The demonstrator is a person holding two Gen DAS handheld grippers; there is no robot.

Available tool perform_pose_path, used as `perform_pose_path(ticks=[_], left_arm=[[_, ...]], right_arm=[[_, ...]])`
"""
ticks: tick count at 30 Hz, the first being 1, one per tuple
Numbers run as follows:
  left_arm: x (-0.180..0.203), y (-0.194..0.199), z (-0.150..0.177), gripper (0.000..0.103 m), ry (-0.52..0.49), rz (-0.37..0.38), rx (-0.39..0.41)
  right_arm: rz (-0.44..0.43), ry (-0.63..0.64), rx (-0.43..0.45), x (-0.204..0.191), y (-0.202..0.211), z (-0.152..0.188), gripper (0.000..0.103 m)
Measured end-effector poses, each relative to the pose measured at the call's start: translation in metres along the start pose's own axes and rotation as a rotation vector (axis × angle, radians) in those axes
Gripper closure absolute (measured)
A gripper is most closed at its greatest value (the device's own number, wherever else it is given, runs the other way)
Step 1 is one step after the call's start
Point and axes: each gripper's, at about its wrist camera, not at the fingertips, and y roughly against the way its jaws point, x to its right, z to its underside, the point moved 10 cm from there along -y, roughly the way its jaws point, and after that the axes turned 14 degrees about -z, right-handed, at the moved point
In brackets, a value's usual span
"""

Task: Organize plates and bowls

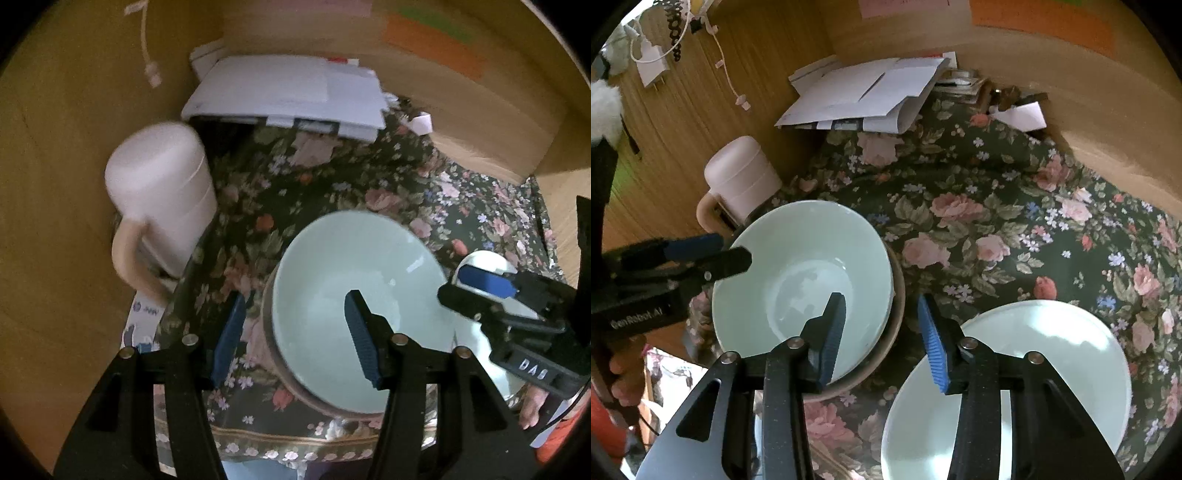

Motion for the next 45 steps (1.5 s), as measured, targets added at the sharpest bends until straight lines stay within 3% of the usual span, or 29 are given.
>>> perform_pose_path(ticks=[11, 19, 24, 39, 45], left_arm=[[0.0, -0.02, 0.035, 0.047, 0.042, 0.068, -0.082], [0.012, -0.028, 0.041, 0.059, 0.056, 0.125, -0.104], [0.015, -0.034, 0.042, 0.06, 0.064, 0.119, -0.098], [0.014, -0.028, 0.031, 0.059, 0.104, 0.078, -0.08], [0.02, -0.015, 0.021, 0.059, 0.09, 0.075, -0.038]], right_arm=[[-0.028, -0.024, -0.059, -0.003, -0.016, 0.014, 0.065], [-0.045, -0.048, -0.101, -0.004, -0.031, 0.018, 0.065], [-0.036, -0.042, -0.121, -0.007, -0.04, 0.017, 0.065], [-0.025, -0.047, -0.079, -0.002, -0.036, 0.011, 0.066], [-0.031, -0.061, -0.039, 0.001, -0.024, 0.005, 0.066]])
